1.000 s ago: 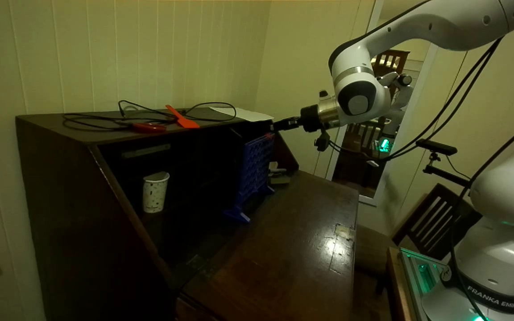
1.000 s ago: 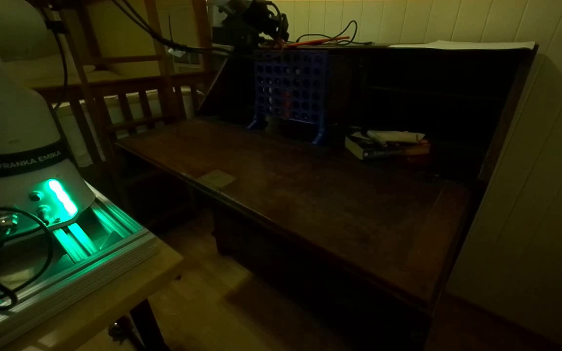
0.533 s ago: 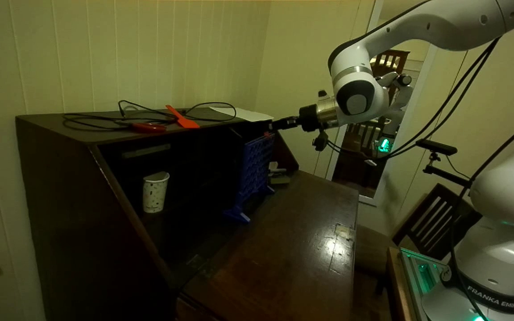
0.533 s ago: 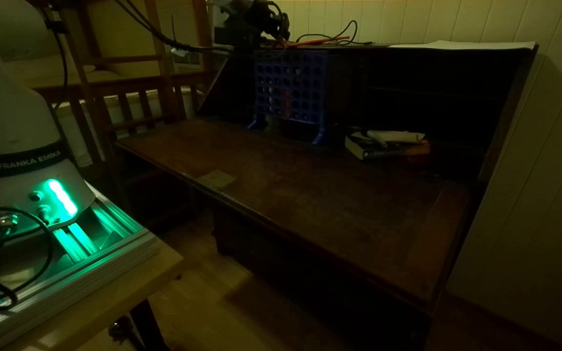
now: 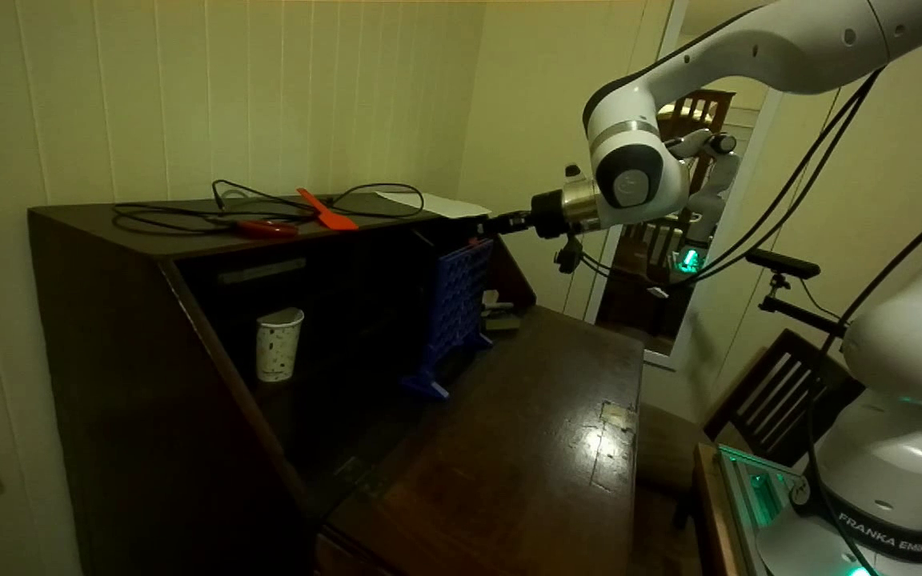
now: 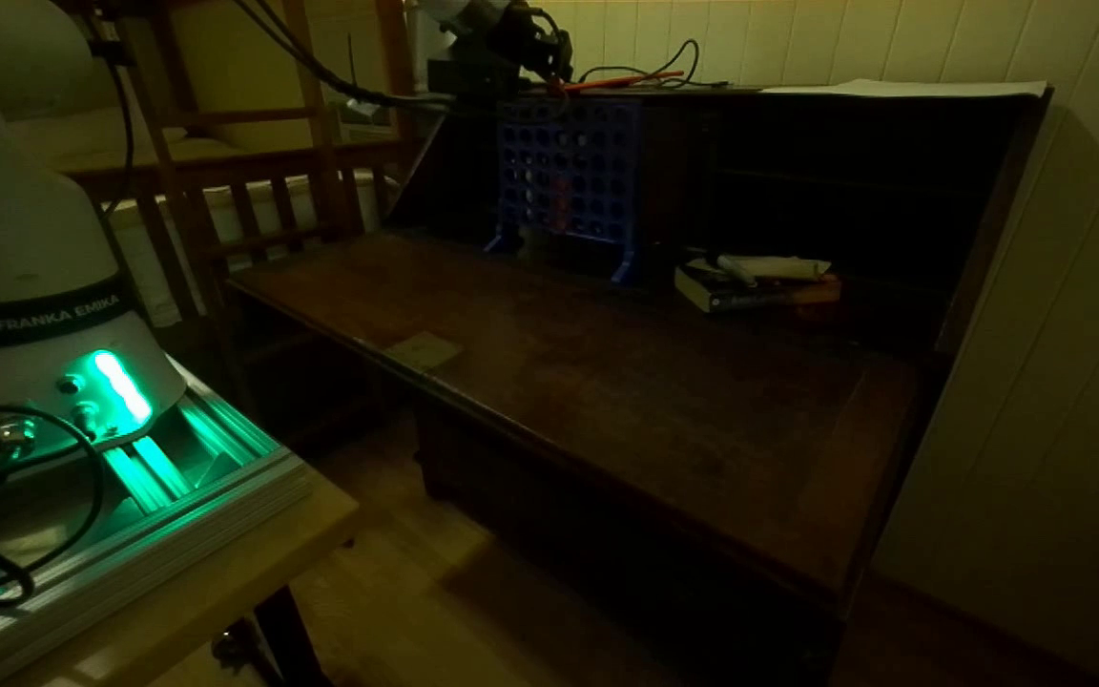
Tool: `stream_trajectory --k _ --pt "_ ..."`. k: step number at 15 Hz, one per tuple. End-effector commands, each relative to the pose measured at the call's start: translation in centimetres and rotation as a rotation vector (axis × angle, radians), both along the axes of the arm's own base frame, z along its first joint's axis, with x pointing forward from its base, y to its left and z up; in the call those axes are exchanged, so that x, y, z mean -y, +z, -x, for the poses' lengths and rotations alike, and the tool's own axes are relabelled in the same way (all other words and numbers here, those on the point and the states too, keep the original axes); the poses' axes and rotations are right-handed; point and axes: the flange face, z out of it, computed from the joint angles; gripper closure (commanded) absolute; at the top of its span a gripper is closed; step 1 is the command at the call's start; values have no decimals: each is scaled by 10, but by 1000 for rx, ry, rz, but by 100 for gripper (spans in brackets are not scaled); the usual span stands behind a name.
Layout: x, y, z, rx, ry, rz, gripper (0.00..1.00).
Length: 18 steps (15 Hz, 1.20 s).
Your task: Put the orange chip in the blue gameboard.
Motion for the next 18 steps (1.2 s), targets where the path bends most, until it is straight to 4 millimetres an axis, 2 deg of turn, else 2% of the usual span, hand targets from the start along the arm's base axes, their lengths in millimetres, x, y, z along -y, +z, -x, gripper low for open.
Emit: stream_trajectory --k 1,10,18 --pt "2 -3 -10 21 0 3 91" --pt "5 -9 -19 24 8 6 91" --pt "5 -11 -19 34 12 22 91"
